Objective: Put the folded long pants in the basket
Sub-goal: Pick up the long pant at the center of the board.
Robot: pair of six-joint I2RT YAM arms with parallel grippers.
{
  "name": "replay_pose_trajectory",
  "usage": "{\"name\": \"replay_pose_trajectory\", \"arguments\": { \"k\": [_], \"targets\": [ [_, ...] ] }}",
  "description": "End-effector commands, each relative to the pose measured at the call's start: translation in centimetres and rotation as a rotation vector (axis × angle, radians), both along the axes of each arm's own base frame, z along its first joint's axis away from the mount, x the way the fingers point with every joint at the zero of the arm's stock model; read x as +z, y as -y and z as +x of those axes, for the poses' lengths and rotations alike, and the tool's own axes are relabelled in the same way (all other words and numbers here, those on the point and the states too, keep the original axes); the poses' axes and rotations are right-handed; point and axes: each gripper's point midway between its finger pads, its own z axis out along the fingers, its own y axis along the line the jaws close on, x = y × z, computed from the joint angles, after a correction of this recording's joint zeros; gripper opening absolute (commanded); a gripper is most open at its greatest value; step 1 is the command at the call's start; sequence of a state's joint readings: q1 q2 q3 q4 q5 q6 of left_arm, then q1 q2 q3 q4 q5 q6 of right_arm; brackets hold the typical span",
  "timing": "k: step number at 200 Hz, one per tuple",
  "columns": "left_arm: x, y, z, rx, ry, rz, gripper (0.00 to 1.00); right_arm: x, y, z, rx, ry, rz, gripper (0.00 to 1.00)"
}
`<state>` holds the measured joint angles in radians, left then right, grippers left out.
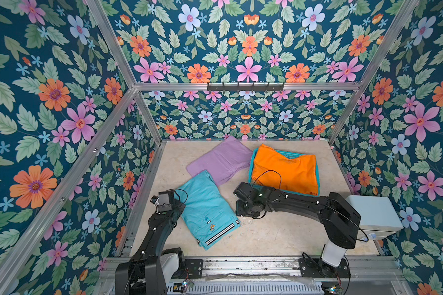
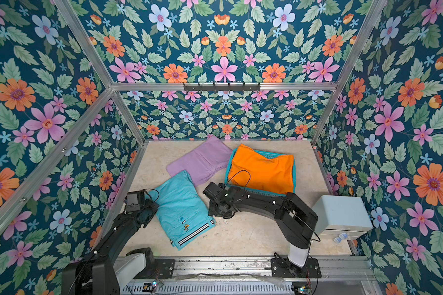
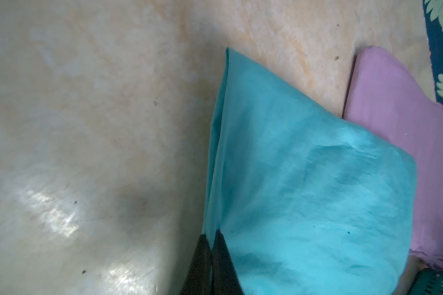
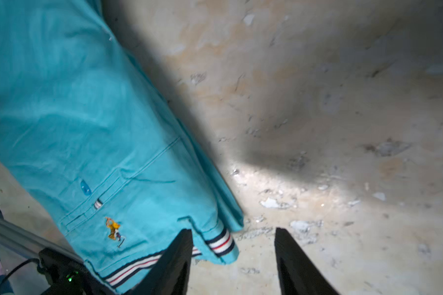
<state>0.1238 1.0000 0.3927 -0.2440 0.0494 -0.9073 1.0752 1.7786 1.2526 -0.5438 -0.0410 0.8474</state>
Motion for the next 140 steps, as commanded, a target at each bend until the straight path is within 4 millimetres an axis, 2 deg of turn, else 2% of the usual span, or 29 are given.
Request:
{"name": "replay_pose_trajectory", "arguments": {
  "k": [1, 22, 44, 93, 107, 140],
  "targets": [
    [-0.2, -0.5, -0.7, 0.070, -0.012, -0.024, 0.00, 1.6, -1.4, -2.8, 0.060, 0.008, 0.012, 0.57],
    [-0.2, -0.1, -0.7, 0.056, -0.012, -0.039, 0.00, 1.6, -2.1, -4.7, 0.008, -0.032, 0.085, 0.59],
    [-0.6, -0.1, -1.2, 0.047, -0.040, -0.029, 0.00, -0.3, -1.9, -5.7, -0.111, -0.111, 0.164, 0.61],
    [-1.1, 0.0, -2.2, 0.041, -0.049, -0.028, 0.00, -2.0, -4.9, -7.2, -0.246, -0.118, 0.314, 0.68],
    [-1.3, 0.0, -2.6, 0.038, -0.061, -0.022, 0.00, -3.3, -5.2, -7.4, -0.299, -0.150, 0.332, 0.70],
    [-1.9, 0.5, -3.2, 0.030, -0.064, -0.045, 0.00, -6.9, -4.0, -7.8, -0.443, -0.226, 0.304, 0.74]
  ]
}}
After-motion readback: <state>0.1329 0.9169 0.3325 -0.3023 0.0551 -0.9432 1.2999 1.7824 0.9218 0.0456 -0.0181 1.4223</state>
